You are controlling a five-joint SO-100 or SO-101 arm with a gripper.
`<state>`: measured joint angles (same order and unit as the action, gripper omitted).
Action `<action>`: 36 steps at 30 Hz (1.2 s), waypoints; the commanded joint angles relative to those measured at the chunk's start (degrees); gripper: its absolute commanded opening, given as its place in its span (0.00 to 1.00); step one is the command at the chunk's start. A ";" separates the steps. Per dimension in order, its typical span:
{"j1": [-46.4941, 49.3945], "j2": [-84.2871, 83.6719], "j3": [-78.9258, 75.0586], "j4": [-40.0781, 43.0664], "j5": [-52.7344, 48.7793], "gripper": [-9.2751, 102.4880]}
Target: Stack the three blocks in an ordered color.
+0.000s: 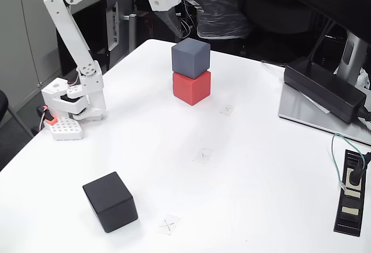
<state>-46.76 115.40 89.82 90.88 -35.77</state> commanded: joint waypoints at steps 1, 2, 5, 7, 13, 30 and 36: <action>1.58 6.94 -1.49 -0.09 -0.18 0.43; 2.72 8.88 -1.49 -0.09 -0.35 0.43; 8.44 13.18 -1.23 -0.09 -3.16 0.43; 14.68 14.85 0.18 -0.09 -6.06 0.43; 36.21 17.14 9.14 -0.18 -17.49 0.43; 89.47 21.71 21.27 -0.88 -64.42 0.43; 100.55 21.62 24.87 -6.86 -76.55 0.43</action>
<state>50.80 136.23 113.73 87.45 -108.11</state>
